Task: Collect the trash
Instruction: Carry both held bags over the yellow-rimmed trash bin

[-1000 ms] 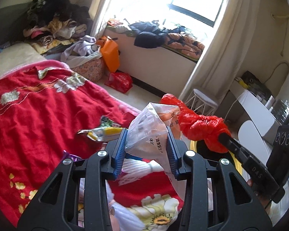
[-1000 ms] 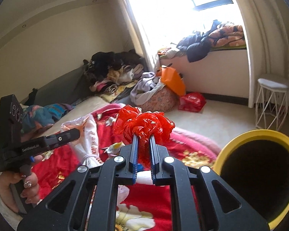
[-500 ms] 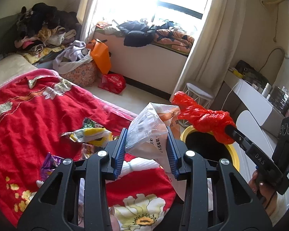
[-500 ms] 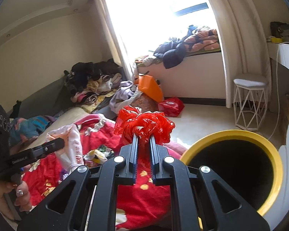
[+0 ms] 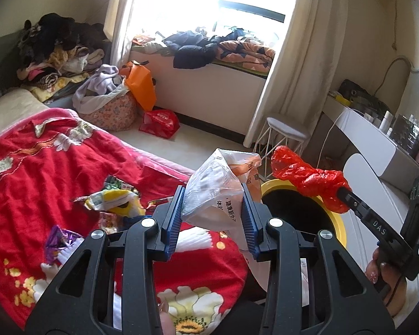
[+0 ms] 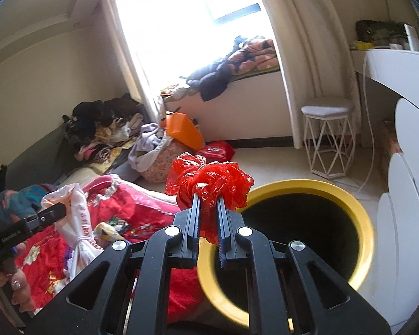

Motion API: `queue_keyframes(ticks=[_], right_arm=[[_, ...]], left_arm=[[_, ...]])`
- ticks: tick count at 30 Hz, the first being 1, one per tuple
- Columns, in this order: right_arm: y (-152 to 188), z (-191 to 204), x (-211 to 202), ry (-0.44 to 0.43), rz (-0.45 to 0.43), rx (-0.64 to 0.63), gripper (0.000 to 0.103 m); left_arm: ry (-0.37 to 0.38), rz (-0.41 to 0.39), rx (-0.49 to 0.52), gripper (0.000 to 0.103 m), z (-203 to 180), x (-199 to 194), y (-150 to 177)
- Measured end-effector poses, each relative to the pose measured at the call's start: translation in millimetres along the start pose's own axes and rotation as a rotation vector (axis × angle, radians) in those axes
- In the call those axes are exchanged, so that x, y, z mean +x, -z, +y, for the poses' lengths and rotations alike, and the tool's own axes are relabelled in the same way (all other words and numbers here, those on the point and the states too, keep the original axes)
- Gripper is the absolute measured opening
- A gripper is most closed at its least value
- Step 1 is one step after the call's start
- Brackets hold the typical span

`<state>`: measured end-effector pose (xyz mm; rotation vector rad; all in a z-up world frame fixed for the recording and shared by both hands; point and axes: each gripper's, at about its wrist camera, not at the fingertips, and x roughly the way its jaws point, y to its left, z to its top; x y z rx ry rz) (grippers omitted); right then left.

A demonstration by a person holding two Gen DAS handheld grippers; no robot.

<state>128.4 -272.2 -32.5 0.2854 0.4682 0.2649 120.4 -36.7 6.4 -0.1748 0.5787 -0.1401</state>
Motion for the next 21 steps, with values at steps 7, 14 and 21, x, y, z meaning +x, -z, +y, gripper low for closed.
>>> queue_keyframes(ticks=[7, 14, 21], right_arm=[[2, -23, -5, 0.055, 0.013, 0.062, 0.010], [4, -43, -8, 0.093, 0.024, 0.111, 0.010], [8, -63, -6, 0.145, 0.053, 0.155, 0.010]], left_arm=[[0.002, 0.017, 0.027, 0.032, -19, 13, 1], [0.001, 0.036, 0.066, 0.032, -41, 28, 4], [-0.007, 0.064, 0.086, 0.032, -60, 53, 6]])
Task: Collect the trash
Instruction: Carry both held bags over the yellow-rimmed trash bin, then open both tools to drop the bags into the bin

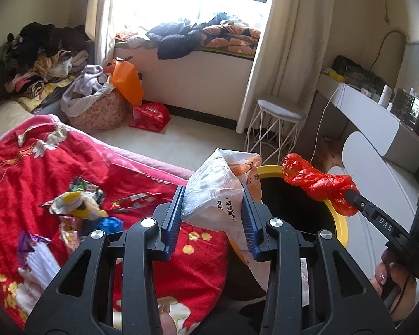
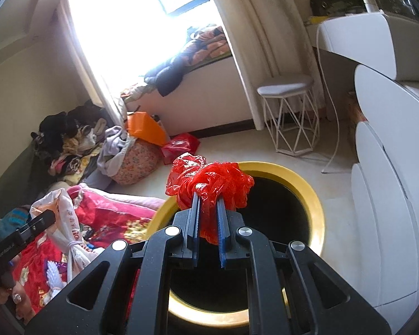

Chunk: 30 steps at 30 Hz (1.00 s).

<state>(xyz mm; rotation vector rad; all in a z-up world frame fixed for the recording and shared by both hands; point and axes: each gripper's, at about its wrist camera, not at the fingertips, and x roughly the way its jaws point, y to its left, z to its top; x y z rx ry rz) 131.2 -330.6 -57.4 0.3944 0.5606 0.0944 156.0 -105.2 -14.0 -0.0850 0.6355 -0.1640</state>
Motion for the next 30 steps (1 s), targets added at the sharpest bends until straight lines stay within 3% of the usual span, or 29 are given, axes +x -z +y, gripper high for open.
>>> queue_keyframes(ticks=[14, 19, 20, 21, 23, 24, 30], right_arm=[[3, -20, 12, 0.045, 0.062, 0.036, 0.010], [5, -23, 14, 0.029, 0.077, 0.035, 0.014], [5, -23, 15, 0.025, 0.078, 0.037, 0.020], [4, -24, 15, 0.027, 0.077, 0.041, 0.031], [3, -26, 14, 0.027, 0.069, 0.054, 0.043], [2, -27, 14, 0.034, 0.066, 0.059, 0.045], [0, -29, 11, 0.055, 0.046, 0.066, 0.053]], left_arm=[[-0.012, 0.055, 0.048, 0.032, -38, 46, 2], [-0.018, 0.079, 0.053, 0.034, -45, 61, 1], [-0.017, 0.082, 0.050, 0.034, -46, 63, 1], [-0.012, 0.085, 0.045, 0.037, -46, 66, 0], [0.003, 0.095, 0.040, 0.051, -48, 72, 0], [0.010, 0.099, 0.038, 0.059, -49, 74, 0], [0.042, 0.091, 0.006, 0.074, -47, 68, 3]])
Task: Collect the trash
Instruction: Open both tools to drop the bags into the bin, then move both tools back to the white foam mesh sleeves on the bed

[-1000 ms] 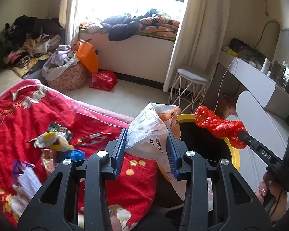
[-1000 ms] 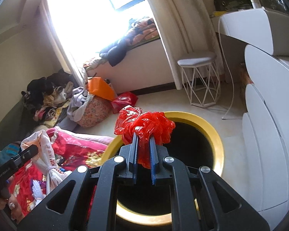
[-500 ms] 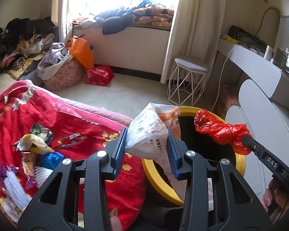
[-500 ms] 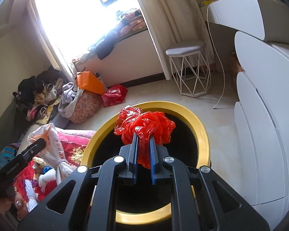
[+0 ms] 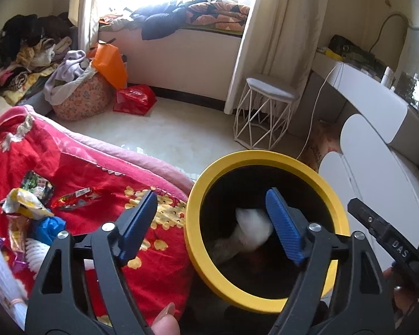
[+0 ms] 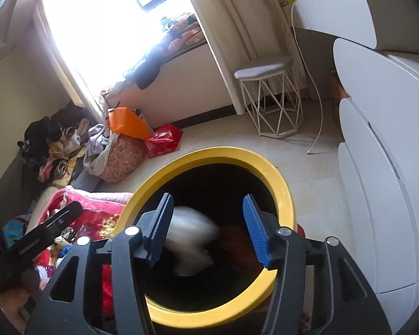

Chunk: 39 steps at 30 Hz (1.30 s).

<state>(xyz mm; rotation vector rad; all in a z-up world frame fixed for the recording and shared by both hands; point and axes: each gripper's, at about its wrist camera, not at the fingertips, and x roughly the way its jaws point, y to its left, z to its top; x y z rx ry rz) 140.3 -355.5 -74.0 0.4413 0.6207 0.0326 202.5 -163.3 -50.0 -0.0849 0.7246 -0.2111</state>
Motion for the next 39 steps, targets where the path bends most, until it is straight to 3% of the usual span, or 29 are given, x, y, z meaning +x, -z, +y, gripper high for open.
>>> queue_keyframes(ticks=[4, 6, 23, 39], right_arm=[[0, 3, -3, 0.007, -0.019, -0.023, 0.059], [0, 5, -4, 0.007, -0.028, -0.036, 0.063], [10, 58, -17, -0.098, -0.056, -0.166, 0.070], [31, 118, -30, -0.188, -0.063, -0.290, 0.075]], left_arm=[[0.009, -0.024, -0.018, 0.089, 6, -15, 1], [0.013, -0.037, -0.033, 0.092, 10, -23, 2], [-0.058, -0.161, -0.085, 0.092, 54, -92, 12], [-0.136, -0.243, -0.157, 0.092, 101, -132, 23]])
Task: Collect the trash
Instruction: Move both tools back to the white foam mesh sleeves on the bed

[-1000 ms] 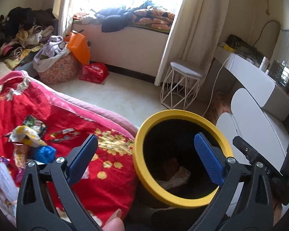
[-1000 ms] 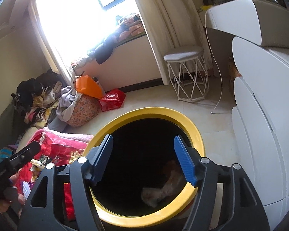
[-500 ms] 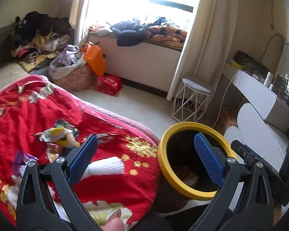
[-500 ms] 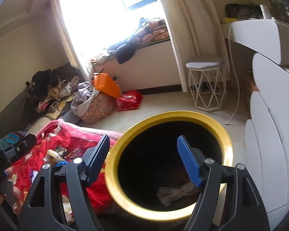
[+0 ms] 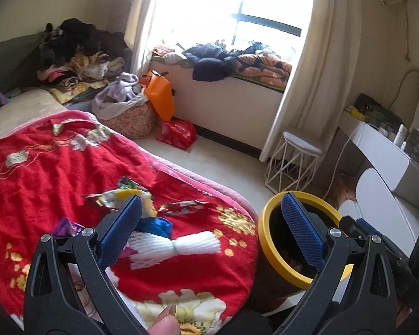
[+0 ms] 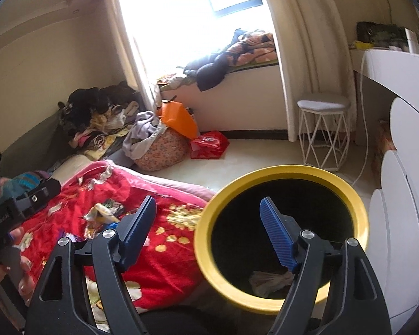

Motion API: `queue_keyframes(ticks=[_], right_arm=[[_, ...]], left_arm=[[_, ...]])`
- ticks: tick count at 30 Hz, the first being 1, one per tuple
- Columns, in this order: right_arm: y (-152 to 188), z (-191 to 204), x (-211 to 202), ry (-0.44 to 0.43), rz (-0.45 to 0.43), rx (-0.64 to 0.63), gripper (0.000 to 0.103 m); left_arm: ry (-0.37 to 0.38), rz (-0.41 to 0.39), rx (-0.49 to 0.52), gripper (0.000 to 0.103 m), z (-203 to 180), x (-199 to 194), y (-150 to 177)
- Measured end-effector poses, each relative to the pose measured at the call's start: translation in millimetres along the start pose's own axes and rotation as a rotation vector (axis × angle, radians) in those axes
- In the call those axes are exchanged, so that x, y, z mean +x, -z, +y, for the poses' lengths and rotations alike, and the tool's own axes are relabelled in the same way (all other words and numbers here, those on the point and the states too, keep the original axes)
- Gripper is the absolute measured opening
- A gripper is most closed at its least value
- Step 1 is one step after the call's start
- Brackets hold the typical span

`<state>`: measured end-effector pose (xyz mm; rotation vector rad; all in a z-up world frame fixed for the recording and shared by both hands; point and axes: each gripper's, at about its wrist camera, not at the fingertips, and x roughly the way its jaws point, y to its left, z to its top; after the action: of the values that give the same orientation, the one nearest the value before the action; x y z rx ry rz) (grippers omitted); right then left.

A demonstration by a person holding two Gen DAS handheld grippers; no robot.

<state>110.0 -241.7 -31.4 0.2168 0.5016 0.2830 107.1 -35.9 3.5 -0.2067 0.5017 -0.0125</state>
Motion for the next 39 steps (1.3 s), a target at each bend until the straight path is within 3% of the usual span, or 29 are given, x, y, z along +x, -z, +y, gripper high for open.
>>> queue_keyframes(ticks=[19, 39], right_arm=[[-1, 67, 12, -0.114, 0.026, -0.091, 0.079], [9, 98, 70, -0.116, 0.158, -0.068, 0.080]], left_arm=[[-0.075, -0.049, -0.058, 0.092, 46, -25, -4], [-0.183, -0.007, -0.128, 0.092, 114, -45, 19]])
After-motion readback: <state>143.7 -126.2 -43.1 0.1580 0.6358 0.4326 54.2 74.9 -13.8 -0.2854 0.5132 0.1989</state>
